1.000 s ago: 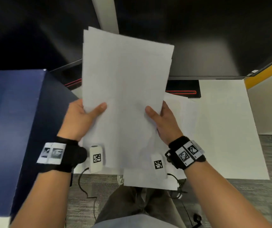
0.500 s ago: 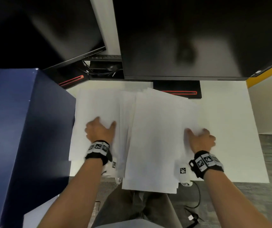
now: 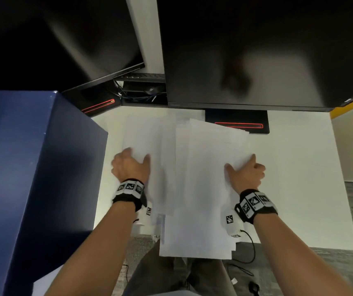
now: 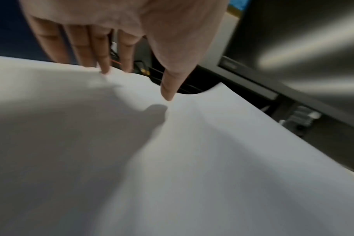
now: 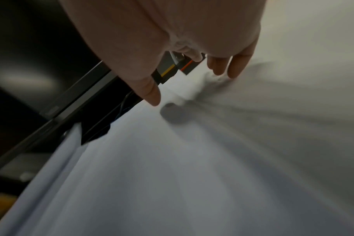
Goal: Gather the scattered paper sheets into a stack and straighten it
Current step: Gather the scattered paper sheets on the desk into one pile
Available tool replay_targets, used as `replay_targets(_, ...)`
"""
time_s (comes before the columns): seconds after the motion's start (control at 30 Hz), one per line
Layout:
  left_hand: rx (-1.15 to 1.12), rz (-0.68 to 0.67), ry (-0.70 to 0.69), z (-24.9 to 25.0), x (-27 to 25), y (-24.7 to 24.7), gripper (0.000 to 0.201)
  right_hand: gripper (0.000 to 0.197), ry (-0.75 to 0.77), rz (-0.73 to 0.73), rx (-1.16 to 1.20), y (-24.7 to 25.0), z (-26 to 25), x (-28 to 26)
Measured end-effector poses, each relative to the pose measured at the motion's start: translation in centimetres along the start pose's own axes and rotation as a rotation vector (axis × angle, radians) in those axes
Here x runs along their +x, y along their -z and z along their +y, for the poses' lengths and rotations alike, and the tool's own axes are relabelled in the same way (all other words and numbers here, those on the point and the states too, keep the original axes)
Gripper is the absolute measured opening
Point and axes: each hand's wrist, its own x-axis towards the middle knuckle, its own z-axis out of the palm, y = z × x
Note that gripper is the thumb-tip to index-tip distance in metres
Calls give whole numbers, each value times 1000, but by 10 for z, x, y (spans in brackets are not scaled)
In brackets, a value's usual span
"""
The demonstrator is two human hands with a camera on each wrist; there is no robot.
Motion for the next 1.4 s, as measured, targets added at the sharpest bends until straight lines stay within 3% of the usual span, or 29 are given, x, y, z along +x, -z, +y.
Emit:
replay_targets(0.1, 92, -10, 184, -21, 11, 10, 111, 95, 151, 50, -18, -1, 18, -11)
replay_targets(0.17, 17, -67, 233, -20, 11, 16, 114, 89, 283, 21, -89, -10, 22, -23)
replay_targets(0.23, -95, -111, 264, -18, 13, 27, 92, 81, 313, -29, -140, -19, 19, -31)
replay_targets(0.3, -82, -112, 152, -18, 17, 45, 47, 73, 302, -37, -137, -22, 13, -39)
replay_targets(0.33, -85, -110, 75, -19, 19, 54, 35, 69, 316, -17, -111, -22, 9, -42)
replay_targets(0.43, -213, -192, -80, -13, 7, 80, 33, 65, 425, 84, -48, -21, -10, -53)
replay_targets(0.5, -344, -295, -117, -5, -10, 88, 36, 76, 476, -3, 42, -21, -24, -58)
replay_targets(0.6, -556, -464, -107, 10, -31, 87, 39, 90, 302, -394, 465, -17, -50, -65)
replay_targets(0.67, -577, -524, -110, 15, -39, 70, 34, 79, 218, -457, 539, -18, -56, -62)
replay_targets(0.77, -506, -564, -37, 2, -47, 28, 21, 54, 176, -321, 424, -22, -43, -52)
replay_targets(0.87, -383, -460, 58, -17, -43, 6, 34, 42, 111, -250, 274, -18, -11, -40)
replay_targets(1.0, -56, -147, 81, -34, -23, 12, 75, 67, -13, -6, 109, -2, 35, -21)
replay_targets(1.07, -129, -140, 176, -32, -14, 14, 83, 84, -86, 42, 69, 0, 43, -19)
replay_targets(1.13, -188, -223, 181, -19, -11, 9, 73, 89, -56, -21, 75, -6, 36, -23)
replay_targets(1.27, -78, -359, 40, 4, -13, -3, 44, 84, 103, -122, -25, -34, 8, -35)
replay_targets(1.33, -111, -324, 23, 1, -10, -8, 38, 83, 52, -96, -33, -40, 1, -31)
replay_targets(1.4, -194, -263, 33, 1, 0, -5, 38, 81, -77, 27, 60, -33, -3, -13)
